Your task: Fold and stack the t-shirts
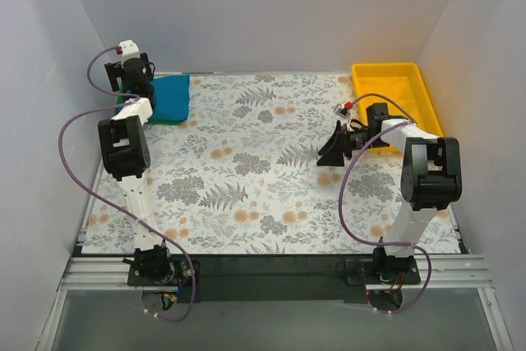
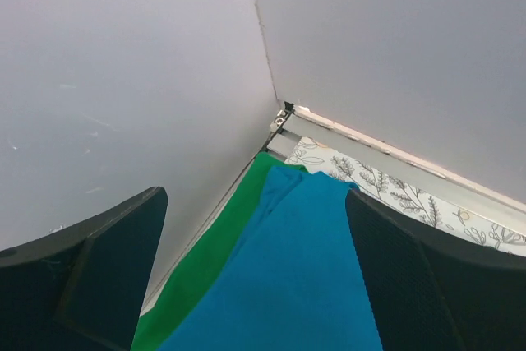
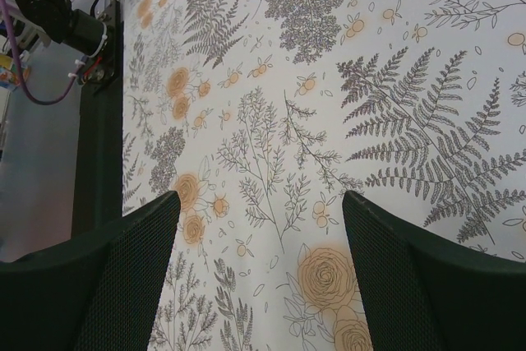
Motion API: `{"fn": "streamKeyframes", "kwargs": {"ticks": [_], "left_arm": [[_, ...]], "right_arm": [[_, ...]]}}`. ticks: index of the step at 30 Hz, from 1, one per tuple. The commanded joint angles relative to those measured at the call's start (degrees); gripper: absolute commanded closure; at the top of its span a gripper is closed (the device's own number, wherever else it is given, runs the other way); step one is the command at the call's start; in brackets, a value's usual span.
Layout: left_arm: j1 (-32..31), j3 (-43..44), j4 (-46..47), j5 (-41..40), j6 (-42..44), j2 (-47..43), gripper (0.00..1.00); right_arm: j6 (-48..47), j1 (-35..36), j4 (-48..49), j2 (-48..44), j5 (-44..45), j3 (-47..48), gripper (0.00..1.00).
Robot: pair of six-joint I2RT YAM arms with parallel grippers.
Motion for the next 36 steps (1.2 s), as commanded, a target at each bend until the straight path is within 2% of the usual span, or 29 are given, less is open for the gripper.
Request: {"fn": "streamKeyframes", "kwargs": {"ticks": [1, 5, 8, 10, 11, 12, 15, 17, 18, 20, 22, 23, 24, 26, 29, 31, 32, 36], "left_arm": [[0.61, 3.84, -0.14, -4.00, -4.59, -2.11, 0.10], [1.05, 4.98, -6.00, -2.34, -10.91, -7.63, 0.09], [1.13, 3.67, -13.91, 6.07, -17.33, -13.60, 0.11], [1.22, 0.96, -18.06, 17.40, -19.71, -17.65, 0.10], [1.22, -3.06, -21.56, 21.71, -22.07, -22.29, 0.10], [1.31, -5.97, -22.72, 30.80, -23.31, -24.86, 0.10], [1.49, -17.84, -26.42, 39.22, -31.38, -35.58, 0.10], [2.62, -25.04, -26.69, 48.96, -35.26, -44.68, 0.11], [2.89, -31.25, -27.30, 51.35, -37.28, -47.88, 0.11], [3.16, -38.05, -28.88, 56.72, -36.86, -57.43, 0.11], [2.98, -46.58, -30.29, 57.26, -34.23, -63.87, 0.11], [2.81, -48.78, -32.03, 54.04, -33.35, -69.82, 0.10], [2.63, -53.33, -32.75, 52.44, -32.38, -72.67, 0.09], [2.28, -56.53, -33.80, 48.41, -30.98, -78.90, 0.08], [0.52, -58.21, -36.09, 43.30, -28.34, -82.53, 0.07], [-0.88, -58.30, -36.62, 42.85, -27.46, -83.06, 0.07], [-1.23, -58.47, -36.54, 42.84, -26.84, -83.15, 0.07], [-2.64, -60.67, -36.01, 43.89, -26.40, -83.94, 0.07]], "right_arm": [[-1.13, -0.29, -1.43, 0.17, -1.60, 1.98, 0.14], [-1.74, -0.29, -1.60, -0.36, -0.54, 1.98, 0.14], [-2.62, -0.29, -2.04, -1.06, 1.12, 2.07, 0.14], [-3.50, -0.29, -2.74, -1.85, 2.88, 2.25, 0.14], [-4.11, -0.29, -2.92, -2.11, 3.67, 2.42, 0.15], [-4.46, -0.29, -3.27, -2.81, 5.77, 2.33, 0.15], [-4.99, -0.29, -3.01, -5.01, 11.21, 2.33, 0.15], [-5.08, -0.29, -2.66, -6.50, 13.69, 2.16, 0.16], [-5.00, -0.29, -2.40, -8.16, 15.79, 1.90, 0.16], [-3.42, -0.29, -0.38, -10.37, 17.73, 0.93, 0.15], [-2.36, -0.20, 2.16, -14.50, 20.63, -1.96, 0.14], [-1.49, -0.29, 4.35, -15.81, 21.86, -3.02, 0.14], [-0.70, -0.29, 5.59, -18.44, 25.18, -4.68, 0.13], [1.76, -0.29, 9.62, -21.53, 28.88, -6.36, 0.11], [5.54, -0.29, 16.12, -28.73, 39.41, -10.22, 0.06], [8.52, -0.55, 18.86, -34.44, 43.56, -12.68, 0.02], [10.19, -0.55, 20.61, -36.38, 47.32, -13.65, 0.02], [17.05, -3.08, 24.49, -44.72, 53.31, -16.29, 0.02]]}}
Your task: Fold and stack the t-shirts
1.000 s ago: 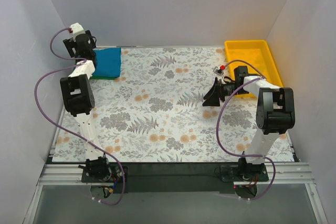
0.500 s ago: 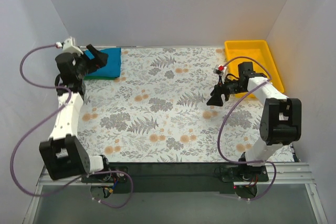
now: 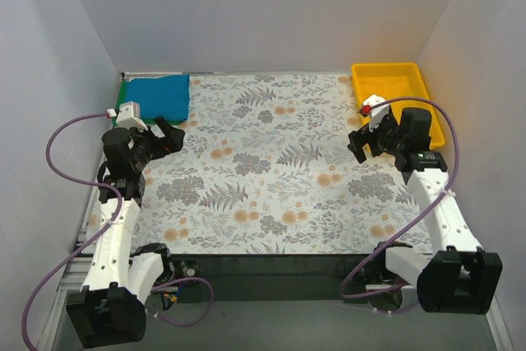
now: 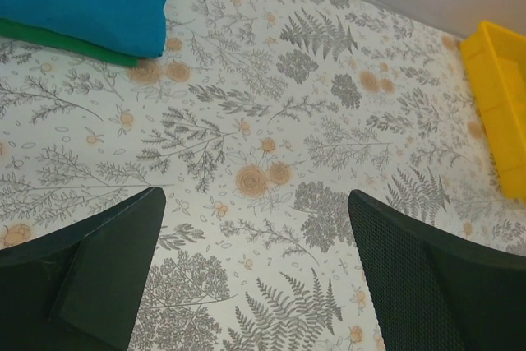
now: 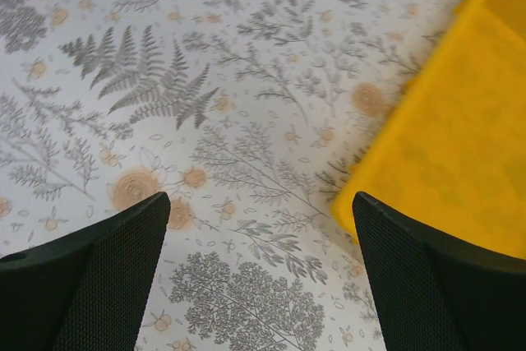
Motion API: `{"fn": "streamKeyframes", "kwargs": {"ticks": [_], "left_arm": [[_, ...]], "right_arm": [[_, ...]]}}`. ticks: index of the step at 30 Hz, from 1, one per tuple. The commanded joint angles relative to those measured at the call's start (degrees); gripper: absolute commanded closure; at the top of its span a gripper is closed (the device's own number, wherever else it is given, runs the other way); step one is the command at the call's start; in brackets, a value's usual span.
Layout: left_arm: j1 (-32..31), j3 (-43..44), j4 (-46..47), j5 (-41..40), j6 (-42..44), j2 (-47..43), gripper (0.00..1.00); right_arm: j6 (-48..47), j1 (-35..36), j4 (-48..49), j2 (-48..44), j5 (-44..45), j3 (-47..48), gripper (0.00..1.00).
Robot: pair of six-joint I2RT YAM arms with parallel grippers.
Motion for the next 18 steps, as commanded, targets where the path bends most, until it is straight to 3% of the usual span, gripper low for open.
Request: {"fn": "streamKeyframes", "kwargs": {"ticks": [1, 10, 18], "left_arm": [[-1.16, -2.49, -0.86, 0.35, 2.10, -1.78, 0.07], [-3.00, -6.62, 2.04, 1.24, 3.95, -7.41, 0.06], [-3.09, -6.80, 2.39, 1.77, 4.21, -7.06, 0.06]], "right_arm": [[11.82, -2.40, 8.56, -5.64, 10.90, -2.07, 0.02], [25.39, -3.19, 16.13, -12.94, 26.47, -9.81, 0.02], [27.60, -3.19, 19.90, -14.00, 33.95, -12.70, 0.02]]}}
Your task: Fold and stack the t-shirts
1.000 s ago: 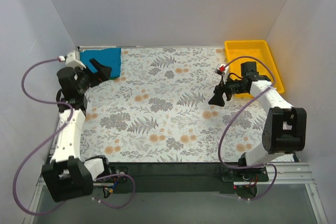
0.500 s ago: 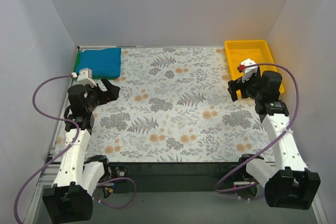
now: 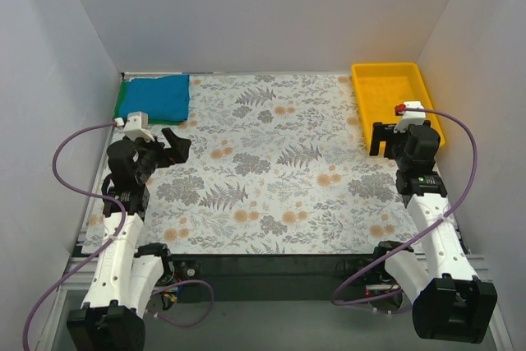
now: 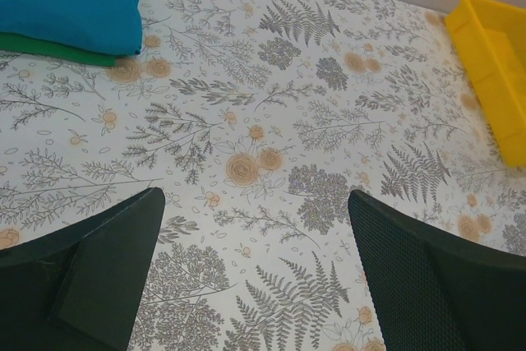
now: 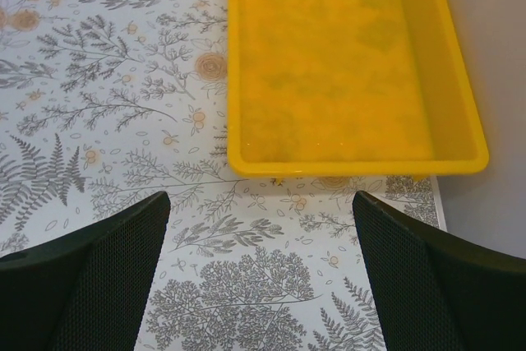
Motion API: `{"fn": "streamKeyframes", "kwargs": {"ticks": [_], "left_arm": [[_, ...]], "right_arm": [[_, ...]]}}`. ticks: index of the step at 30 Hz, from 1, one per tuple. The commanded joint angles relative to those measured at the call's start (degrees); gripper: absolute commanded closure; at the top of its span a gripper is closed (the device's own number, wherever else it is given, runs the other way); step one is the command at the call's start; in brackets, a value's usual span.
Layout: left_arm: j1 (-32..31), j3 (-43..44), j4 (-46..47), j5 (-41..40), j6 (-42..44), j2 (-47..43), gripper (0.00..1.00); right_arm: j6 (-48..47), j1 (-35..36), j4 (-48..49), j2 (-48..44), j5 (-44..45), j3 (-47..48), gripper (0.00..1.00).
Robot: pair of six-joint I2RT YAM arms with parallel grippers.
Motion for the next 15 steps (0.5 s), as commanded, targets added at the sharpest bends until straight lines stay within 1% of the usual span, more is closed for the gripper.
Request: {"fn": "streamKeyframes", "kwargs": {"ticks": [1, 15], "left_arm": [[-0.21, -0.28, 0.71, 0.42, 1.28, -0.37, 0.06], [-0.21, -0.37, 0.97, 0.68, 1.37, -0.64, 0.06]], "right_arm": [[2.64, -0.13, 6.03, -1.73, 5.16, -2.23, 0.02], [2.37, -0.13, 7.00, -2.88, 6.66, -3.83, 0.02]]}}
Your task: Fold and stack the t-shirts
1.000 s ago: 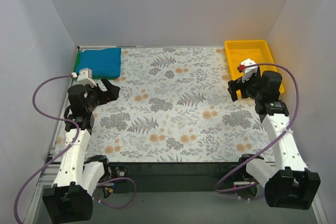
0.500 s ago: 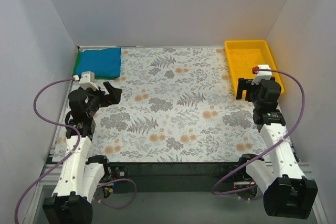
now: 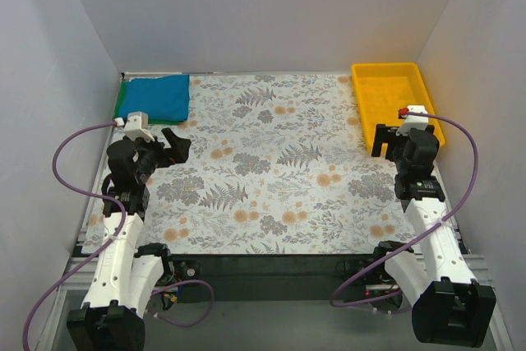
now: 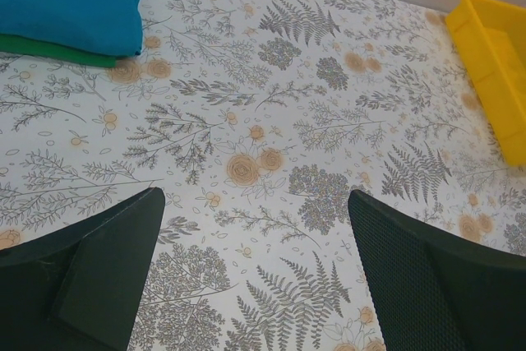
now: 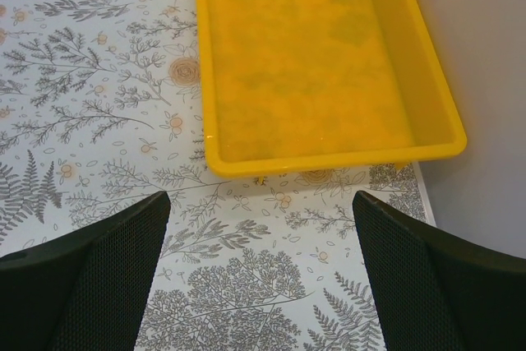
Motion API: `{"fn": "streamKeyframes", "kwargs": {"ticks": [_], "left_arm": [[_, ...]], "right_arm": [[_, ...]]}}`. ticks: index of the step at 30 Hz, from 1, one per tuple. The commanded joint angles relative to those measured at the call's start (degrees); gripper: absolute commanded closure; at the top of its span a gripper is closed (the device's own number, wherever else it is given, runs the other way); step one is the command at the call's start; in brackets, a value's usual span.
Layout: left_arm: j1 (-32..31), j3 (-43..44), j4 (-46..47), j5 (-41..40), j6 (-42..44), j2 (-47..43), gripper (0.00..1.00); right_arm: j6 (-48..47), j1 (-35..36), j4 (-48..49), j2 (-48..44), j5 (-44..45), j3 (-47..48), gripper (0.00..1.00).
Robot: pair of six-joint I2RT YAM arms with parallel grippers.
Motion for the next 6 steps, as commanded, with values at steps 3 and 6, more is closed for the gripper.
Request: {"fn": "streamKeyframes", "kwargs": {"ticks": [3, 6], "left_arm": [[-0.21, -0.55, 0.71, 0.48, 1.07, -0.72, 0.05], [-0.21, -0.64, 0.80, 0.13, 1.33, -0.63, 0.05]], "right_arm": [[0.25, -0.22, 3.24, -1.04, 1.24, -0.02, 0.02], [-1.67, -0.22, 3.68, -0.69, 1.24, -0.02, 0.02]]}}
